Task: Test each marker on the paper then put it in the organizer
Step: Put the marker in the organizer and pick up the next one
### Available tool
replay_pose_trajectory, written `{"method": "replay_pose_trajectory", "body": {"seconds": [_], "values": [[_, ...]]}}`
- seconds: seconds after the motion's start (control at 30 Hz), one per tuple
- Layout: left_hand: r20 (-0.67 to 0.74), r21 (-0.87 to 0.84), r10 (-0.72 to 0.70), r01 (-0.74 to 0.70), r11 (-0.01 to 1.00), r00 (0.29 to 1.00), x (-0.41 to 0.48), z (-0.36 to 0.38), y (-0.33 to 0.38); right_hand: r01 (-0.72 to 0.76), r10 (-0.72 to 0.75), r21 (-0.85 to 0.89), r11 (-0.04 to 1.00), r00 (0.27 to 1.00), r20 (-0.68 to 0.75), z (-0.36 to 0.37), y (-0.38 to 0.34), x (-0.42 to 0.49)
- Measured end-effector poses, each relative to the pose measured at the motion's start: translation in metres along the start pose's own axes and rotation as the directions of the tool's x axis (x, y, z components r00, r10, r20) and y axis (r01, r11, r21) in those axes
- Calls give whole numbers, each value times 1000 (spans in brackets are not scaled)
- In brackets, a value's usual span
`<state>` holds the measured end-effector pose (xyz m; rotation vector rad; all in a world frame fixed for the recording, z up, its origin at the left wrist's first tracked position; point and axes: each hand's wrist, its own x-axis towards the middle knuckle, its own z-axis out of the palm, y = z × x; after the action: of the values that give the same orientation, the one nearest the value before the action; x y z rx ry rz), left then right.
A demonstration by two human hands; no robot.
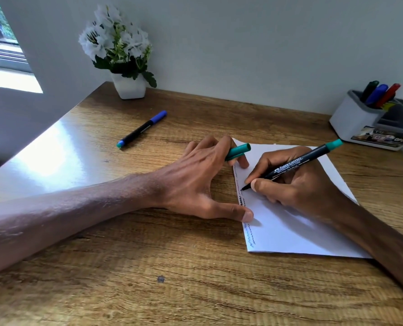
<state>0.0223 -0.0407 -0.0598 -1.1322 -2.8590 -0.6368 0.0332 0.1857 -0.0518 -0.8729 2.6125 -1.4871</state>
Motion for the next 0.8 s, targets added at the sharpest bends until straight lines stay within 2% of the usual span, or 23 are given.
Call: {"method": "replay_pose_trajectory", "body": {"seconds": [0.8], "values": [[-25, 10, 36, -36, 999, 999, -1, -1, 1, -62, 64, 27, 998, 996, -64, 2, -5, -1]]}}
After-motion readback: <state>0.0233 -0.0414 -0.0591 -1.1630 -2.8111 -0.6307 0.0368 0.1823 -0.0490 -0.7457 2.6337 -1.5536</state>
